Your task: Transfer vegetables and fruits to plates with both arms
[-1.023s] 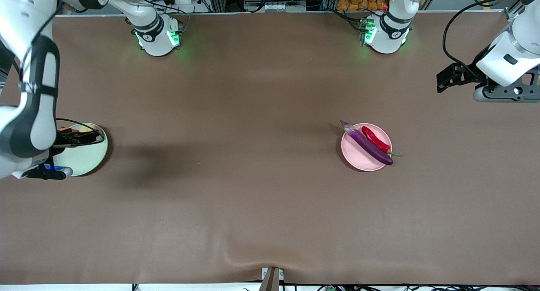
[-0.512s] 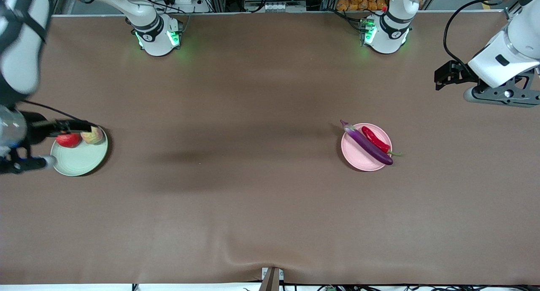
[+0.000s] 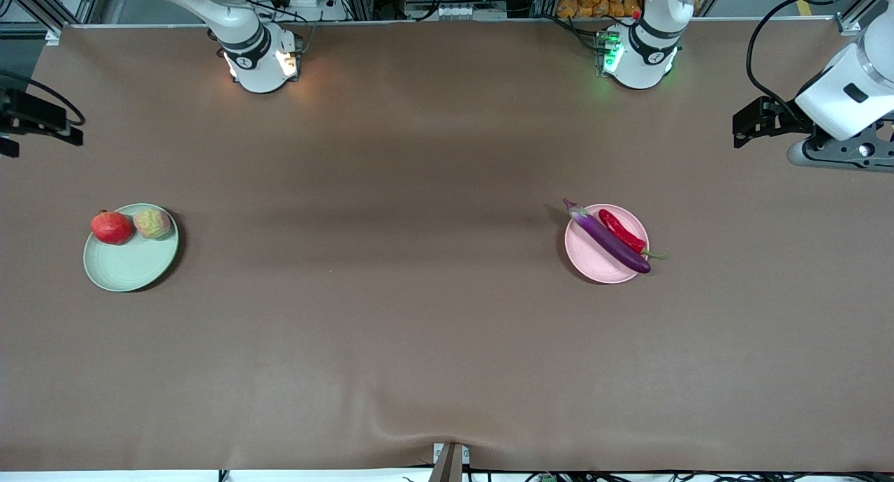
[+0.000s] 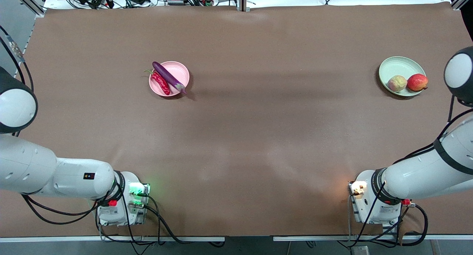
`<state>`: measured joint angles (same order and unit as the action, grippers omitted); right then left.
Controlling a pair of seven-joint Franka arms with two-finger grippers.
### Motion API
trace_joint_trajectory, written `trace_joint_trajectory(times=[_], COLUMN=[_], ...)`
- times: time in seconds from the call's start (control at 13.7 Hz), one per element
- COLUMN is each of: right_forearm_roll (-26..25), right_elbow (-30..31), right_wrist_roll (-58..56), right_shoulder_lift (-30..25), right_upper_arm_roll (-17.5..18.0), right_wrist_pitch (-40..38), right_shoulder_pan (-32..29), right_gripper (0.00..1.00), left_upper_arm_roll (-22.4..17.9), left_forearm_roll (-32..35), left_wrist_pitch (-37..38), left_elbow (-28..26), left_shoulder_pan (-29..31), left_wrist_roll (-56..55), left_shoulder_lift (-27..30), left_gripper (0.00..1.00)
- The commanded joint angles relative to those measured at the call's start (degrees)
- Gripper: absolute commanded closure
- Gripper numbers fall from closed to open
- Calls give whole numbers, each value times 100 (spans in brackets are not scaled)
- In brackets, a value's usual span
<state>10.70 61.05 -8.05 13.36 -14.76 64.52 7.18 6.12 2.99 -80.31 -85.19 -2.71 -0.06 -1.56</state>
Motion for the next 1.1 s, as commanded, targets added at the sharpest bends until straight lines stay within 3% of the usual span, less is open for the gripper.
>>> trace_joint_trajectory(times=[0.0,0.15,0.29,0.44,0.66,0.8,1.02], right_forearm_roll=[-164,-428,-446,-446,-499,-1005,-1105], right_elbow=[1056,1670,2461,2859,2529,2132,2166], right_wrist_roll=[629,630,621,621,525,480,471], right_shoulder_lift=[-701,-1219,-1694,-1924,-1785,-1609,-1617], right_upper_arm_roll=[841,1272,1291,1309,1274,1291,1283], right_wrist_pitch=[411,570,1113,1396,1336,985,905], right_shoulder_pan=[-435,-726,-736,-736,-788,-771,-780], right_gripper=[0,0,0,0,0,0,0], left_upper_arm_roll=[20,20,20,29,20,29,38], left_forearm_roll=[70,79,88,44,35,35,-17], left_wrist_pitch=[138,138,138,138,217,261,261], left_elbow=[90,90,81,81,64,55,46], left_shoulder_pan=[16,16,16,16,25,25,16], left_wrist_roll=[-21,-21,-21,-12,32,6,-47], left_shoulder_lift=[-2,-2,-2,6,138,147,138], left_gripper=[0,0,0,0,0,0,0])
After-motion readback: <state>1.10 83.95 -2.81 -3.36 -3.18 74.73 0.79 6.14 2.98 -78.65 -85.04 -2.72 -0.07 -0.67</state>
